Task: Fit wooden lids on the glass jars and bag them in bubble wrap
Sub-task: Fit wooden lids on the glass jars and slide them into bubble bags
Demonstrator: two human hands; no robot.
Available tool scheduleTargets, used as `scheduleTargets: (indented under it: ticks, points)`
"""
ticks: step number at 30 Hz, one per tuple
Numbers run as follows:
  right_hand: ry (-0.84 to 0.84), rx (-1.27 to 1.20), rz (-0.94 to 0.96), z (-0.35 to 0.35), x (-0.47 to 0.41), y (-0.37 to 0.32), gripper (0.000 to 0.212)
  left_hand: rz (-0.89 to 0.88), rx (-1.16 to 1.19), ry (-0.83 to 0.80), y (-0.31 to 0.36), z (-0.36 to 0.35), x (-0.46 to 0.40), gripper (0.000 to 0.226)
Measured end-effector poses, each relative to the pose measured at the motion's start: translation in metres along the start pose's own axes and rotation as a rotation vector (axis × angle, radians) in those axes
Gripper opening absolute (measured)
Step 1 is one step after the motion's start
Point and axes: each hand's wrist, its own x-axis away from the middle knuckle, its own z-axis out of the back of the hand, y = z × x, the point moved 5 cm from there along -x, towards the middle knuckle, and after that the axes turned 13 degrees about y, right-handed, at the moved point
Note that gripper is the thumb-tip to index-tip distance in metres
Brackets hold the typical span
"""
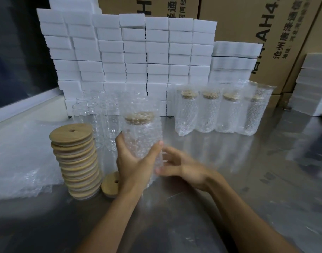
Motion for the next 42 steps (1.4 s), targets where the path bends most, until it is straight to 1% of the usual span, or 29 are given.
scheduleTargets:
  ticks: [1, 3, 4, 6, 8, 9, 12, 15, 17, 19, 23, 24, 27, 30, 34, 38, 42]
  points:
    - [-0.030, 0.040, 0.021, -0.004, 0.000, 0.002, 0.081, -0.011, -0.011, -0.001, -0.001, -0.001, 0.000, 0.087]
    - [-0.013, 0.053, 0.147, -0.011, -0.002, -0.001, 0.060, -0.022, -0.006, -0.027, -0.004, -0.004, 0.003, 0.086]
    - [0.017, 0.055, 0.221, -0.014, -0.002, -0.005, 0.053, -0.040, 0.002, -0.045, -0.004, -0.006, 0.005, 0.083]
    - [0.099, 0.027, 0.316, -0.019, -0.005, -0.004, 0.047, -0.105, -0.008, -0.082, -0.002, -0.009, 0.009, 0.076]
    - [0.195, 0.009, 0.357, -0.021, -0.006, 0.000, 0.038, -0.141, -0.013, -0.109, 0.000, -0.012, 0.011, 0.075]
    - [0.232, 0.018, 0.348, -0.021, -0.008, 0.004, 0.037, -0.140, -0.010, -0.122, -0.001, -0.012, 0.010, 0.075]
    - [0.327, 0.030, 0.298, -0.011, -0.010, 0.012, 0.056, -0.104, -0.059, -0.195, -0.008, -0.015, 0.010, 0.083]
    - [0.438, 0.051, 0.245, 0.011, -0.011, 0.018, 0.076, -0.098, -0.192, -0.321, -0.021, -0.019, 0.015, 0.090]
    - [0.587, 0.084, 0.192, 0.035, -0.011, 0.024, 0.078, -0.118, -0.311, -0.396, -0.027, -0.021, 0.018, 0.080]
    - [0.764, 0.111, 0.154, 0.062, -0.010, 0.032, 0.072, -0.149, -0.403, -0.437, -0.033, -0.021, 0.020, 0.065]
    - [1.068, 0.196, 0.092, 0.113, -0.009, 0.047, 0.071, -0.348, -0.667, -0.585, -0.037, -0.027, 0.027, 0.046]
    - [1.127, 0.249, 0.067, 0.126, -0.009, 0.050, 0.076, -0.369, -0.688, -0.601, -0.037, -0.027, 0.027, 0.043]
    - [1.269, 0.419, -0.095, 0.164, -0.009, 0.057, 0.096, -0.384, -0.662, -0.600, -0.036, -0.027, 0.026, 0.033]
    - [1.357, 0.379, -0.138, 0.201, -0.008, 0.063, 0.101, -0.442, -0.653, -0.602, -0.035, -0.028, 0.027, 0.021]
    - [1.470, 0.318, -0.145, 0.237, -0.010, 0.068, 0.099, -0.470, -0.630, -0.586, -0.034, -0.030, 0.026, 0.017]
    - [1.517, 0.303, -0.133, 0.258, -0.016, 0.071, 0.096, -0.496, -0.617, -0.547, -0.035, -0.031, 0.026, 0.017]
    - [1.527, 0.331, -0.107, 0.266, -0.024, 0.071, 0.095, -0.520, -0.618, -0.544, -0.035, -0.033, 0.026, 0.016]
